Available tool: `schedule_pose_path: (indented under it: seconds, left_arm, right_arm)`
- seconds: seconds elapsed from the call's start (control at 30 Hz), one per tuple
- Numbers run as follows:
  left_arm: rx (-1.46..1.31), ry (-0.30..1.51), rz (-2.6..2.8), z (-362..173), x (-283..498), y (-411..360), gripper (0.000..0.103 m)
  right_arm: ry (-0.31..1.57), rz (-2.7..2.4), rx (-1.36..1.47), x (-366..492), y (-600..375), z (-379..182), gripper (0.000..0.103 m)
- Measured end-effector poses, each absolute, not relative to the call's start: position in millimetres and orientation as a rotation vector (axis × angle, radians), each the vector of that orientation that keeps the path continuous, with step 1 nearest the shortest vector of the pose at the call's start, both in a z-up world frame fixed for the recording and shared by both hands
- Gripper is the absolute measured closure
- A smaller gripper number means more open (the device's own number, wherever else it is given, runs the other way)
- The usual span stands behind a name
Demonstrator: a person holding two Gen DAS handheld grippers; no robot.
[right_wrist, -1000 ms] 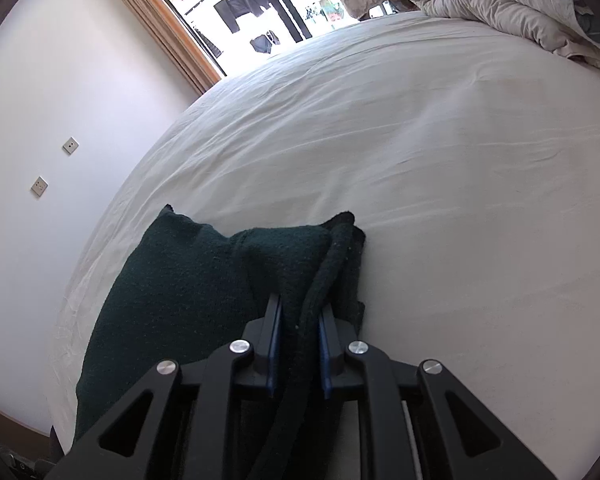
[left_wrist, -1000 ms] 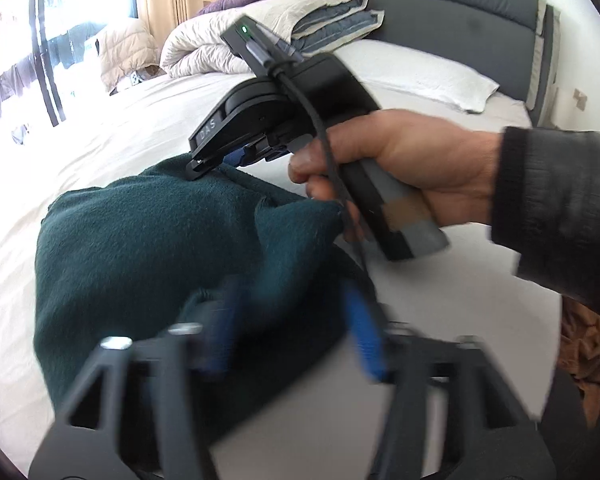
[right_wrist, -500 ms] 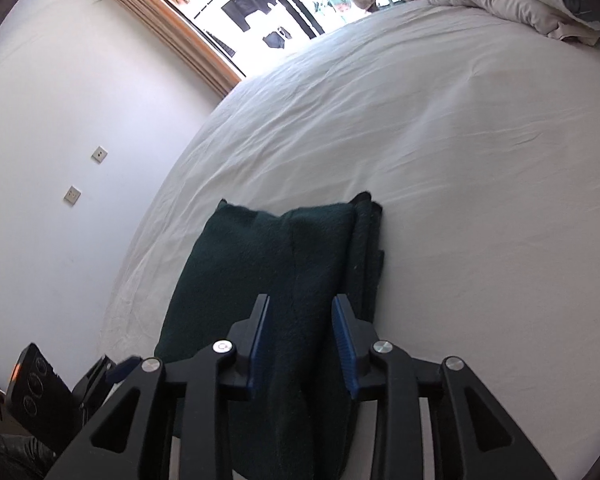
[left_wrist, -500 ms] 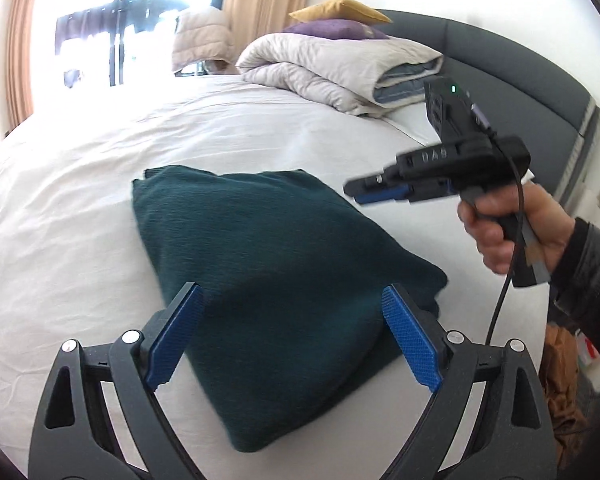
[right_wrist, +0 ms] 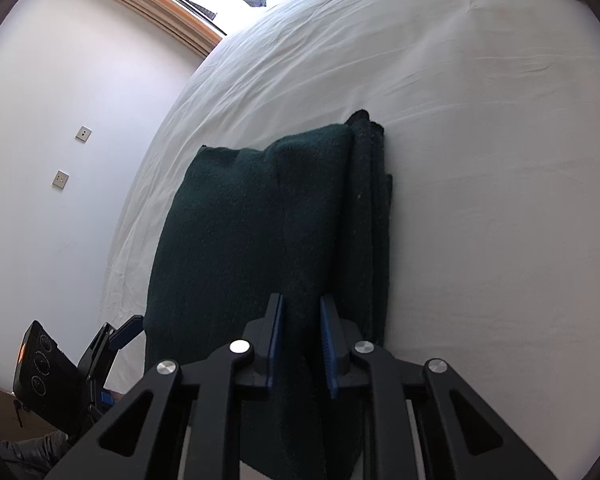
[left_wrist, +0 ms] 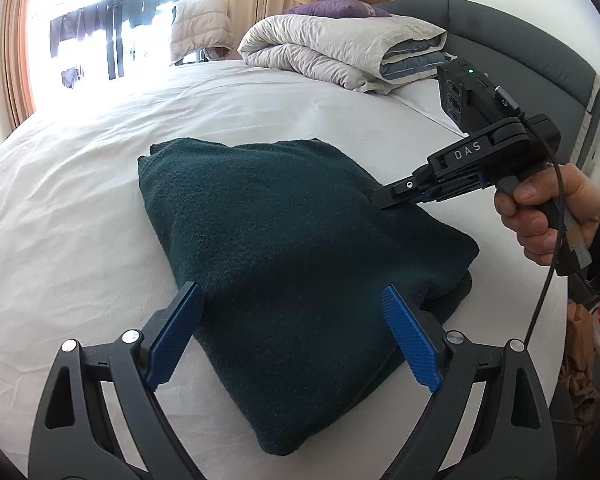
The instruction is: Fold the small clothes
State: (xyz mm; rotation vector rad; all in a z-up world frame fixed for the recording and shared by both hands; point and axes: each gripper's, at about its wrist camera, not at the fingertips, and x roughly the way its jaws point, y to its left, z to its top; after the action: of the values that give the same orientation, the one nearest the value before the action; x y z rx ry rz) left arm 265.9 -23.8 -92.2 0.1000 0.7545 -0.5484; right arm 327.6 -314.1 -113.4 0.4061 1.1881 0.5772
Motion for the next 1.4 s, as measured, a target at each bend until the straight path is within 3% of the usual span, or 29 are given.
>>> schedule_pose_path:
  seconds: [0.07, 0.3, 0.47, 0.53, 0.67, 0.93, 1.23, 1.33, 1.4]
  left_arm:
    - [0.146, 0.768, -0.541, -97, 271, -36, 0.012]
    - [0.070, 0.915, -0.532, -132, 290, -17, 0.017]
    - [0.105, 0.838, -0.505, -118, 283, -19, 0.017]
    - [0.112, 0.758, -0.478, -99, 276, -20, 0.017]
    - [0.180, 0.683, -0.518, -76, 273, -44, 0.017]
    - [0.354, 0.744, -0.533, -117, 270, -86, 0.017]
    - [0.394, 0.747, -0.557, -129, 260, -82, 0.017]
    - [0.324, 0.703, -0.565, -114, 254, -57, 0.017]
    - [0.303, 0.637, -0.557, -98, 255, -52, 0.017]
  right_arm:
    - [1.178, 0.575, 0.376, 320, -308, -112, 0.091]
    - [1.127, 0.540, 0.415, 293, -324, -116, 0.095]
    - [1.086, 0.554, 0.506, 285, -337, -129, 0.093]
    - [1.070, 0.556, 0.545, 287, -341, -124, 0.088]
    - [1.005, 0.492, 0.521, 285, -346, -104, 0.087]
    - [1.107, 0.448, 0.327, 259, -316, -120, 0.088]
    - [1.060, 0.435, 0.469, 243, -346, -134, 0.092]
    - [1.043, 0.412, 0.503, 239, -357, -125, 0.090]
    - [1.014, 0.361, 0.472, 243, -359, -108, 0.080]
